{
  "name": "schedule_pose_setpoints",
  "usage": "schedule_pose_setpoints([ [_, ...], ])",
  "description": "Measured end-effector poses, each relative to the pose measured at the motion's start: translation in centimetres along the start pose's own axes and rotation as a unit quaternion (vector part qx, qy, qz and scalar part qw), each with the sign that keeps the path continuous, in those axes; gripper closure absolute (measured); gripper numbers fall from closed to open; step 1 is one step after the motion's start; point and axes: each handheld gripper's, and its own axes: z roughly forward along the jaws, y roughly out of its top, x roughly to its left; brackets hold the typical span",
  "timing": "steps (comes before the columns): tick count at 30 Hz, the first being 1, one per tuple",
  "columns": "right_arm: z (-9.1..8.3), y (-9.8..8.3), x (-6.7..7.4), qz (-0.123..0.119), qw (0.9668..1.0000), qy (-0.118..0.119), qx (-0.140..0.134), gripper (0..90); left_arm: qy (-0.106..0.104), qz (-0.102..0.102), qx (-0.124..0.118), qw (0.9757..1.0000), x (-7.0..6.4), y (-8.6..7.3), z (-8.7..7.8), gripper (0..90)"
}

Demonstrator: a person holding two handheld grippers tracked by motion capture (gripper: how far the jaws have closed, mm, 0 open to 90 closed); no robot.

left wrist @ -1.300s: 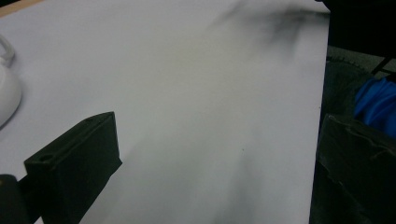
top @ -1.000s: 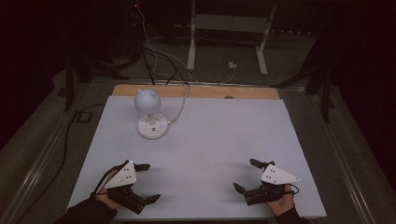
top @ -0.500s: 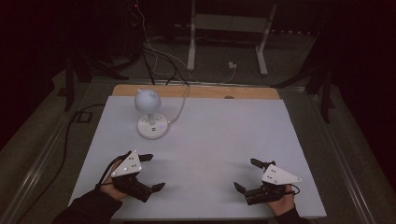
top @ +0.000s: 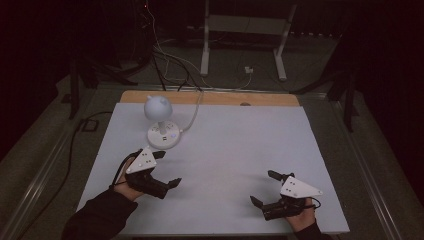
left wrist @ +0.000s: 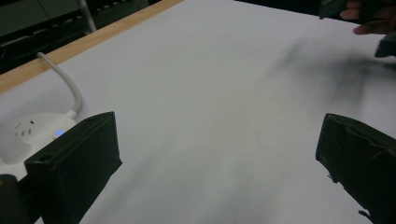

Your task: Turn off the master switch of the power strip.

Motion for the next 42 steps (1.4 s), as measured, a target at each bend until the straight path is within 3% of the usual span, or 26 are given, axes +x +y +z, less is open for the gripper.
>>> schedule_pose_setpoints([
  [4,0.0,0.0,0.0,0.001,1.0,0.0,-0.001,0.0,0.015,-0.01,0.002,0.9998,0.4,0.2,0.6,0.2],
  [15,-0.1,0.0,-0.1,0.002,1.0,0.0,-0.003,0.0,0.022,-0.033,0.001,0.9992,1.4,1.0,1.6,0.7],
  [16,-0.2,0.0,-0.1,0.002,1.0,0.0,-0.004,0.0,0.035,-0.035,0.0,0.9988,1.5,1.1,1.8,0.2],
  [21,-0.1,0.0,-0.1,0.004,1.0,0.002,-0.004,0.0,0.039,-0.04,-0.001,0.9984,1.8,1.4,2.2,0.2],
  [27,-0.1,0.0,-0.1,0.006,1.0,0.003,-0.003,0.0,0.06,-0.051,-0.003,0.9969,2.2,1.7,3.3,0.2],
  [31,0.0,-0.1,-0.2,0.01,0.9999,0.006,-0.004,0.0,0.084,-0.063,-0.011,0.9944,2.7,1.8,3.9,0.2],
  [40,0.0,-0.1,-0.2,0.012,0.9999,0.009,-0.003,0.0,0.094,-0.068,-0.012,0.9932,3.3,2.1,5.0,0.3],
  [42,0.0,-0.1,-0.2,0.014,0.9998,0.009,-0.003,0.0,0.112,-0.073,-0.01,0.991,3.5,2.0,5.5,0.3],
])
